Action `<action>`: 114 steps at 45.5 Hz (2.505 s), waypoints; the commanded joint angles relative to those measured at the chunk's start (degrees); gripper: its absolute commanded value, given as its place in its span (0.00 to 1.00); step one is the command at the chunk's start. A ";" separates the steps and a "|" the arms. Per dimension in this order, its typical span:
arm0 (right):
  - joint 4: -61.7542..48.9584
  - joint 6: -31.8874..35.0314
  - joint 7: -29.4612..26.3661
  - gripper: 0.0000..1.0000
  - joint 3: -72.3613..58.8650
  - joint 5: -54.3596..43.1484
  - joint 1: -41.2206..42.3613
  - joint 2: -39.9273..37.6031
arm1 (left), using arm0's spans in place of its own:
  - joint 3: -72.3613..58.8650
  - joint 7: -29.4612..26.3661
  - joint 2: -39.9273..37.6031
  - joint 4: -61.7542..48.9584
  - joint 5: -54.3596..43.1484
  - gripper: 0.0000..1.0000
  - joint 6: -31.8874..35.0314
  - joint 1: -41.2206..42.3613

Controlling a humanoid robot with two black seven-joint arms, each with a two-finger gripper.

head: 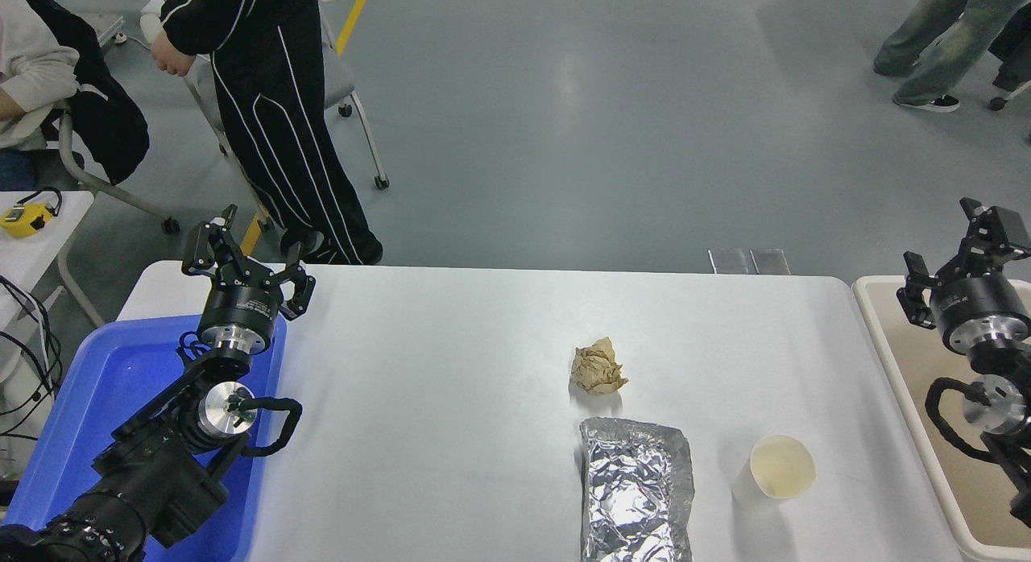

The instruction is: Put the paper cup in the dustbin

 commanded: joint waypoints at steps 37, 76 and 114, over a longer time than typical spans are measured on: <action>-1.85 0.09 -0.09 0.99 0.78 1.05 0.52 0.44 | 0.08 0.00 0.00 0.00 0.00 1.00 0.00 0.00; -1.23 0.96 -0.61 0.99 -32.48 -0.26 21.24 -15.38 | 0.08 0.00 0.00 0.00 0.00 1.00 0.00 0.00; 27.42 16.35 2.99 0.99 -99.59 -66.70 56.07 -12.74 | 0.08 0.00 0.00 0.00 0.00 1.00 0.00 0.00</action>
